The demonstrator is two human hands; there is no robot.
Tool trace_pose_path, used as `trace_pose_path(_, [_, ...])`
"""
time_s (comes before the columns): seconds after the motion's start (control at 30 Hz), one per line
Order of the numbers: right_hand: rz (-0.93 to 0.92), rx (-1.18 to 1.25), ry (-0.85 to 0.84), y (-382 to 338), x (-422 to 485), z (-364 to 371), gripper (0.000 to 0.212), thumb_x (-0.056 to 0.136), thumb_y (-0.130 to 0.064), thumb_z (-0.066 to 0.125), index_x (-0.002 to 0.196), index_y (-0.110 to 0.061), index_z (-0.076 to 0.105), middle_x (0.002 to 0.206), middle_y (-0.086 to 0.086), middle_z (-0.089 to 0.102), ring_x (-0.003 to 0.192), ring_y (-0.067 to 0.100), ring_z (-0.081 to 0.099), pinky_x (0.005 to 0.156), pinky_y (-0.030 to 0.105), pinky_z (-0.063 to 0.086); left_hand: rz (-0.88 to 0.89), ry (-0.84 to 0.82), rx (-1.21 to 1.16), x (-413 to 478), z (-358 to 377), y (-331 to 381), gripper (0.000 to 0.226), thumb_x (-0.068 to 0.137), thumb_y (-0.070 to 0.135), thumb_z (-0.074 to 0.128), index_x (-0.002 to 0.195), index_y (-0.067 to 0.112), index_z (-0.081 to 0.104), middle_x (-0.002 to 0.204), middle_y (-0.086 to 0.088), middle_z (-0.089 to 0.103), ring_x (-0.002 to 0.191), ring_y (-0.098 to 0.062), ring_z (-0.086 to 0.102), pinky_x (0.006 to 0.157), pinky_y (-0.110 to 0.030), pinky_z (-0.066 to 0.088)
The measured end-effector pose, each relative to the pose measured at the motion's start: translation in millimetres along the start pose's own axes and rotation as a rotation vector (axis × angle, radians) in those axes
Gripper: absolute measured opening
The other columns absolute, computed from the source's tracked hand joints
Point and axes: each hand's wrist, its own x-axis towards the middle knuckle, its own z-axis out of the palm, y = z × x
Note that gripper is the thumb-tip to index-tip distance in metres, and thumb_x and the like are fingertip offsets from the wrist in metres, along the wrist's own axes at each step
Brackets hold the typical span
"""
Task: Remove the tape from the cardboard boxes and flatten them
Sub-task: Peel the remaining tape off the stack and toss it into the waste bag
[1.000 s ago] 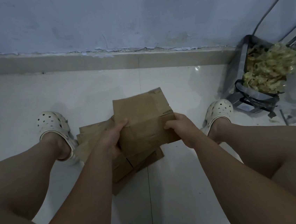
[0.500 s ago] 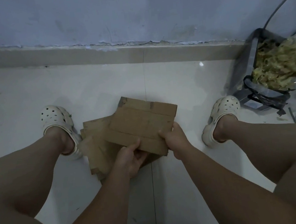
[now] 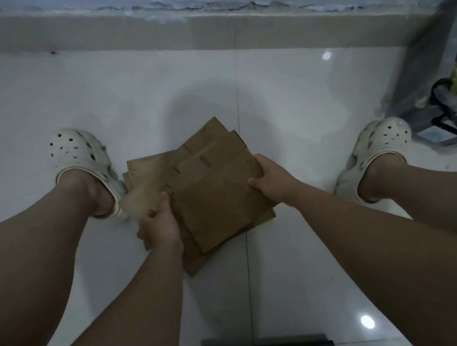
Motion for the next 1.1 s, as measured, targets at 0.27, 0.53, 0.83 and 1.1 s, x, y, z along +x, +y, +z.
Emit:
trace_pose_path(0.27, [0.138, -0.316, 0.097, 19.6, 52.9, 12.1, 0.089, 0.083, -0.044, 0.072, 0.153, -0.027, 0.020, 0.157, 0.009, 0.019, 0.143, 0.034, 0.022, 0.113, 0.047, 0.028, 0.069, 0.140, 0.191, 19.8, 10.4, -7.7, 0.107, 0.066, 0.052, 0.079, 0.142, 0.005, 0.019, 0.143, -0.019, 0.023, 0.127, -0.038, 0.036, 0.104, -0.049, 0.034])
trace_pose_path(0.53, [0.272, 0.057, -0.147, 40.7, 52.8, 1.6, 0.093, 0.086, -0.055, 0.063, 0.155, -0.016, 0.014, 0.152, 0.009, 0.037, 0.133, 0.031, 0.044, 0.110, 0.047, 0.040, -0.010, -0.140, 0.301, 42.3, 5.7, -19.0, 0.117, 0.063, 0.069, 0.070, 0.144, 0.002, 0.020, 0.145, -0.020, 0.031, 0.130, -0.038, 0.035, 0.107, -0.050, 0.034])
trace_pose_path(0.83, [0.582, 0.260, -0.011, 105.4, 6.8, -25.0, 0.120, 0.059, -0.064, 0.082, 0.149, -0.011, 0.023, 0.143, 0.014, 0.044, 0.114, 0.030, 0.053, 0.096, 0.044, 0.048, -0.095, -0.618, 0.222, 17.1, 13.2, -30.4, 0.063, 0.063, 0.046, 0.082, 0.112, 0.019, 0.054, 0.106, 0.000, 0.061, 0.083, -0.012, 0.057, 0.063, -0.027, 0.046])
trace_pose_path(1.1, [0.584, 0.680, -0.040, 133.1, -18.0, -37.9, 0.081, 0.069, -0.016, 0.084, 0.137, -0.018, 0.040, 0.125, 0.001, 0.058, 0.096, 0.014, 0.057, 0.065, 0.028, 0.044, 0.265, -0.792, 0.230, 4.8, 37.9, 19.1, 0.052, 0.062, 0.024, 0.086, 0.110, 0.019, 0.065, 0.108, -0.002, 0.070, 0.097, -0.019, 0.067, 0.080, -0.032, 0.056])
